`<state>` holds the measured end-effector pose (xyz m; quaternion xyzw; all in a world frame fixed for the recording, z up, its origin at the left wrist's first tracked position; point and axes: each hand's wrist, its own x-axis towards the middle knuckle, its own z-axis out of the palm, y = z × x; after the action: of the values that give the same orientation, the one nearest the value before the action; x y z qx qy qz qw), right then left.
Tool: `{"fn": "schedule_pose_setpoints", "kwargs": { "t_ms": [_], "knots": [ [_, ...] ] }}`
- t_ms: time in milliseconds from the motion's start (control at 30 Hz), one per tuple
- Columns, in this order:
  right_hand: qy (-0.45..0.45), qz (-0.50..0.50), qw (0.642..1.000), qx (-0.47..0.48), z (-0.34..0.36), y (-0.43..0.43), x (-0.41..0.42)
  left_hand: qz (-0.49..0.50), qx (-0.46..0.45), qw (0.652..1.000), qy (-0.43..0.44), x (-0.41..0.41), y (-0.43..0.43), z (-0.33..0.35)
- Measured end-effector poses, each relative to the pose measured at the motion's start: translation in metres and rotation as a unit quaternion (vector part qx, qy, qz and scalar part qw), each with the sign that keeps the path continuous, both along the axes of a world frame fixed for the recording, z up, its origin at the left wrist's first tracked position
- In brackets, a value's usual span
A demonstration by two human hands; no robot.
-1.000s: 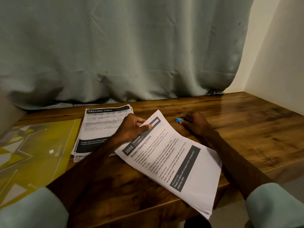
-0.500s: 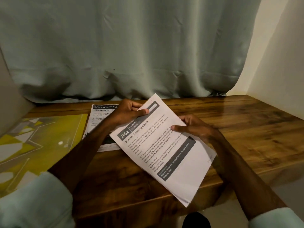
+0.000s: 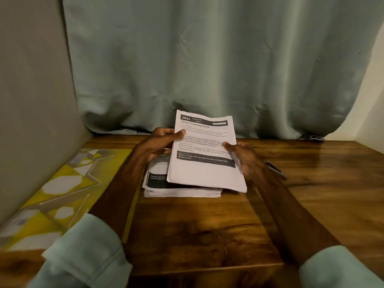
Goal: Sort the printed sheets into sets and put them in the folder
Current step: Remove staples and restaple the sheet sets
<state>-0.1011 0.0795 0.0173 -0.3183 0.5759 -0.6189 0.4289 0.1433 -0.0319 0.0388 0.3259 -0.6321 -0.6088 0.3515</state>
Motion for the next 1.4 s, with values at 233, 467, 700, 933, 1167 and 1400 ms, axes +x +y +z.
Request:
{"fn": "schedule_pose_setpoints", "kwargs": {
  "t_ms": [233,467,700,933,1167,1400],
  "knots": [
    [0.233,-0.029,0.968,0.088,-0.01,-0.066,0.025,0.241,-0.139,0.923,-0.266,0.024,-0.042,-0.027],
    [0.506,-0.029,0.843,0.184,-0.046,-0.085,0.038,0.232,-0.187,0.843,-0.448,0.015,-0.03,-0.045],
    [0.446,0.001,0.882,0.154,-0.031,-0.056,0.035,0.226,-0.19,0.862,-0.412,-0.001,-0.022,-0.046],
    [0.393,-0.001,0.907,0.155,-0.033,-0.046,0.025,0.2,-0.076,0.944,-0.25,-0.002,-0.023,-0.043],
    [0.274,0.033,0.957,0.087,-0.042,-0.034,0.012,0.101,-0.021,0.992,-0.072,-0.006,-0.005,-0.019],
    [-0.037,0.065,0.99,-0.12,-0.005,0.002,0.01,0.061,-0.087,0.991,0.082,-0.008,0.028,0.025]
  ]
}}
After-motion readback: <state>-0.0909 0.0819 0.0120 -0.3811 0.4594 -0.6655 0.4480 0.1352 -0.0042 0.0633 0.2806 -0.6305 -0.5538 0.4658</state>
